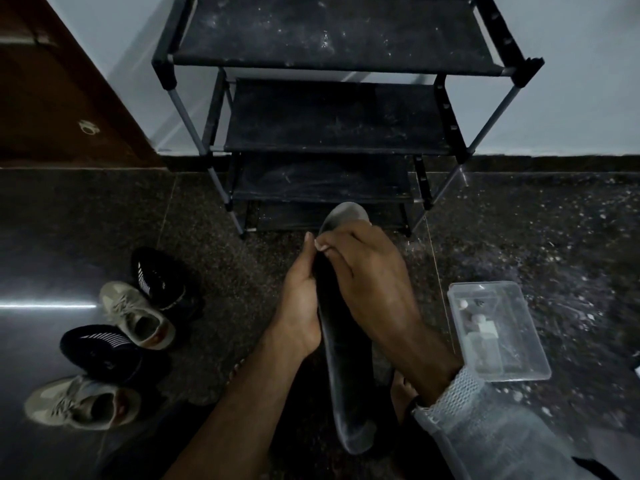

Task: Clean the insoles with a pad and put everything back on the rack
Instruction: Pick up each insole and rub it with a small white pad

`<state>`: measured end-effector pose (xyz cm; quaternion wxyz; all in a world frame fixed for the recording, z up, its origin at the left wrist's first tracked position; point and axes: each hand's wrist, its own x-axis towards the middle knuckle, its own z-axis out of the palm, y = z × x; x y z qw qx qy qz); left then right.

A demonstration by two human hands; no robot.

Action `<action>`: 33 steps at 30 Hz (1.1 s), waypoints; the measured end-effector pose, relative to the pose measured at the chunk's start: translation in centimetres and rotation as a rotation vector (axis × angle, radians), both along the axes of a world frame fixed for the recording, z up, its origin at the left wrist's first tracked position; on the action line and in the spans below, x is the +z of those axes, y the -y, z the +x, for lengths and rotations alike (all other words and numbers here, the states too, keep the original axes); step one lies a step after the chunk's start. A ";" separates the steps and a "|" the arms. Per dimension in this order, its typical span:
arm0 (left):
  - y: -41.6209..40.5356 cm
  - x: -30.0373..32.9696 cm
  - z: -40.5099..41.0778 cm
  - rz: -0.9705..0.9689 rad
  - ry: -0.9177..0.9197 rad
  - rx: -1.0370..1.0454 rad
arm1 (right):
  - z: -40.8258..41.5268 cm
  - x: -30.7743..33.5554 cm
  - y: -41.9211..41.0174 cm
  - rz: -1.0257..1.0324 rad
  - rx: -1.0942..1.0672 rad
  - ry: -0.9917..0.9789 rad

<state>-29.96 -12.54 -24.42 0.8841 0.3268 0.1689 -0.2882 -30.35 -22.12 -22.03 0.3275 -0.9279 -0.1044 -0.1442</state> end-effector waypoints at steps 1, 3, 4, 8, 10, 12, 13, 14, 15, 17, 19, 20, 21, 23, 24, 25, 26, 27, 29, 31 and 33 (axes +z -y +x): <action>-0.1 0.0 0.0 0.009 -0.005 0.001 | 0.1 0.1 0.3 -0.021 -0.006 0.004; -0.1 -0.1 0.0 0.031 -0.016 -0.019 | 0.5 0.4 1.4 -0.042 -0.047 0.004; -0.1 -0.1 0.0 0.050 -0.016 -0.031 | 0.9 0.4 2.1 -0.042 -0.087 0.001; 0.2 -0.1 -0.1 0.104 0.025 -0.070 | 2.1 0.2 4.4 -0.004 -0.247 -0.012; 0.2 -0.1 -0.1 0.111 0.020 -0.059 | 1.7 0.2 3.8 0.000 -0.229 -0.017; 0.0 -0.2 0.0 0.086 0.005 -0.048 | 0.7 0.4 1.9 -0.023 -0.141 -0.003; -0.2 -0.2 0.1 0.069 0.003 -0.042 | 0.2 0.6 0.9 -0.028 -0.087 0.007; -0.4 -0.2 0.2 0.056 0.008 -0.031 | -0.1 0.7 0.0 -0.026 -0.042 0.015; -0.5 -0.1 0.3 0.051 0.017 -0.018 | -0.4 0.7 -0.6 -0.027 -0.010 0.019; -0.6 -0.1 0.3 0.052 0.008 -0.004 | -0.2 0.6 -0.4 -0.034 0.006 0.014; -0.5 0.1 0.2 0.038 -0.016 -0.026 | 0.5 0.3 0.9 -0.025 -0.048 -0.007; -0.4 0.1 0.1 0.053 -0.019 -0.039 | 1.0 0.2 1.7 -0.010 -0.097 -0.010; -0.3 0.0 0.0 0.076 -0.009 -0.050 | 1.4 0.1 2.4 0.012 -0.151 -0.010; 0.0 0.1 -0.1 0.115 0.026 -0.068 | 1.9 0.0 3.3 0.056 -0.230 -0.020; 0.0 0.1 -0.1 0.129 0.036 -0.070 | 1.9 0.0 3.4 0.072 -0.240 -0.029; 0.0 0.2 -0.2 0.130 0.038 -0.069 | 1.8 0.0 3.2 0.086 -0.230 -0.041; 0.0 0.2 -0.1 0.125 0.034 -0.067 | 1.5 0.1 2.7 0.095 -0.203 -0.051; -0.2 0.2 -0.1 0.112 0.026 -0.066 | 1.1 0.2 2.0 0.096 -0.164 -0.052; -0.6 0.1 0.2 0.095 0.013 -0.050 | 0.3 0.4 0.5 0.073 -0.072 -0.035; -1.0 -0.1 0.4 0.087 0.022 -0.026 | -0.2 0.6 -0.5 0.063 -0.008 -0.030; -1.1 -0.1 0.4 0.074 0.023 -0.014 | 0.0 0.6 -0.3 0.043 0.019 -0.023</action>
